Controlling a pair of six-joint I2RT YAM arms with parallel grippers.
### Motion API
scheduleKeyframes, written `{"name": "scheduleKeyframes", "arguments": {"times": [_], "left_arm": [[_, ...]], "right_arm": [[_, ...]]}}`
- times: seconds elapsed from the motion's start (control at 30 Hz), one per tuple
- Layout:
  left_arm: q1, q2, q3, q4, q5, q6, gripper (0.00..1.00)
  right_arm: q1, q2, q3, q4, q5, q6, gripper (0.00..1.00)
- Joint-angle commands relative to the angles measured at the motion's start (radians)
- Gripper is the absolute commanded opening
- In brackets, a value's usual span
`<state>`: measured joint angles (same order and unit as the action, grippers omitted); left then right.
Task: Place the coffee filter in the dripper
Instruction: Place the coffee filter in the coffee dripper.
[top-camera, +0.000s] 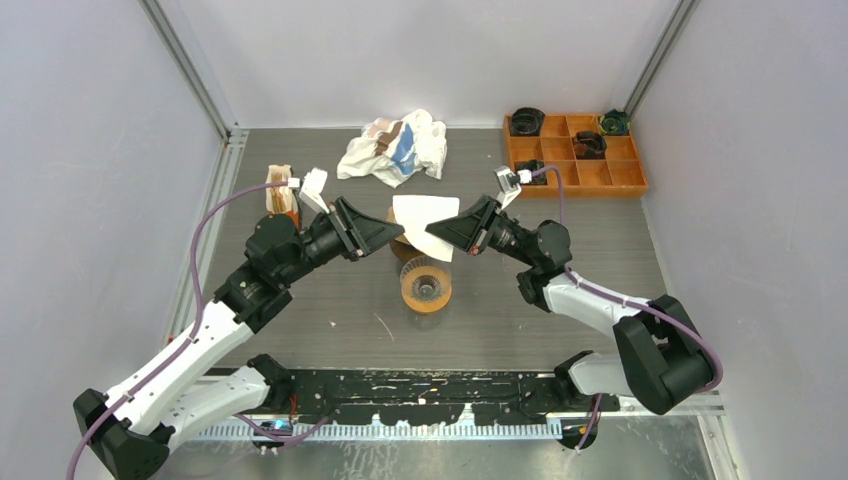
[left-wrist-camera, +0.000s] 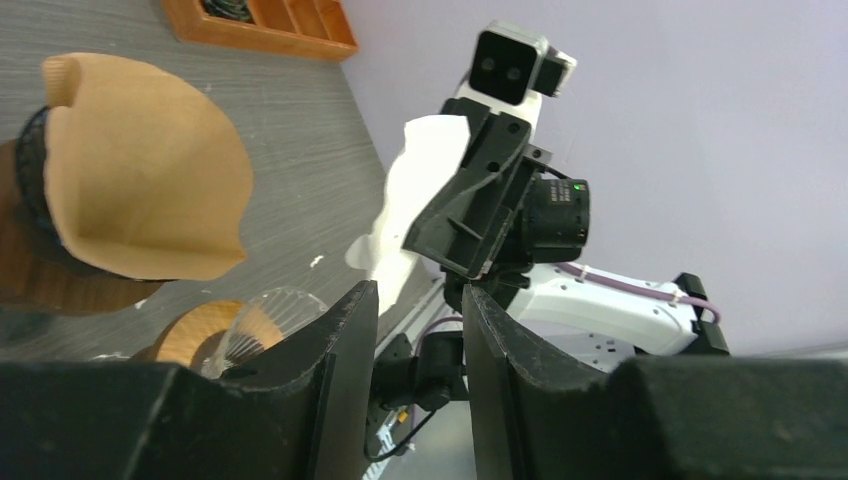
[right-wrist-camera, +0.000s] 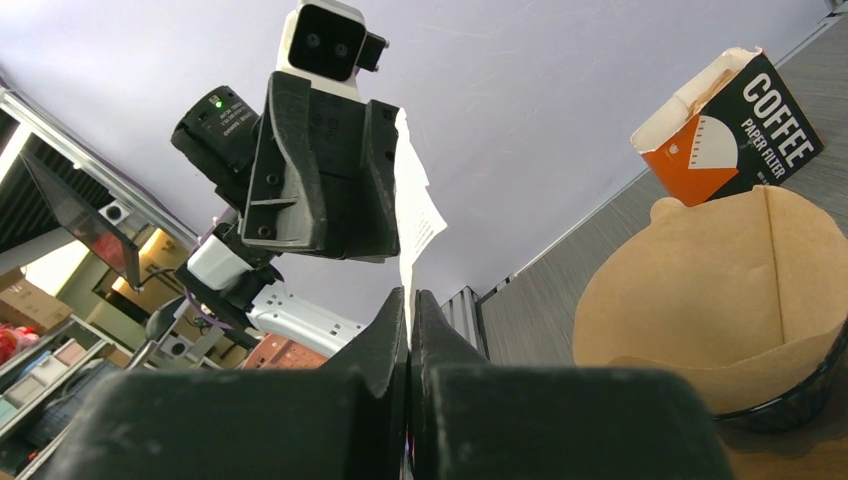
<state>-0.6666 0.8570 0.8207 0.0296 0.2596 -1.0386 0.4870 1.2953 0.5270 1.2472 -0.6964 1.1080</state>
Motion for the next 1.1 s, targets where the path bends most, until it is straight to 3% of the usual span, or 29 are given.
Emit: {"name": "scheduleKeyframes", "arguments": {"times": [0.0, 1.07], "left_arm": [[-0.002, -0.043, 0.043, -0.048, -0.082, 0.067, 0.39], [-0.003, 0.021, 0.068, 0.047, -0.021, 0.043, 0.38]], "right_arm": [[-0.004, -0.035, 0.007, 0.046, 0.006, -0.011, 0.01], [-0.005, -0.019, 0.010, 0.069, -0.008, 0.003, 0.01]]}}
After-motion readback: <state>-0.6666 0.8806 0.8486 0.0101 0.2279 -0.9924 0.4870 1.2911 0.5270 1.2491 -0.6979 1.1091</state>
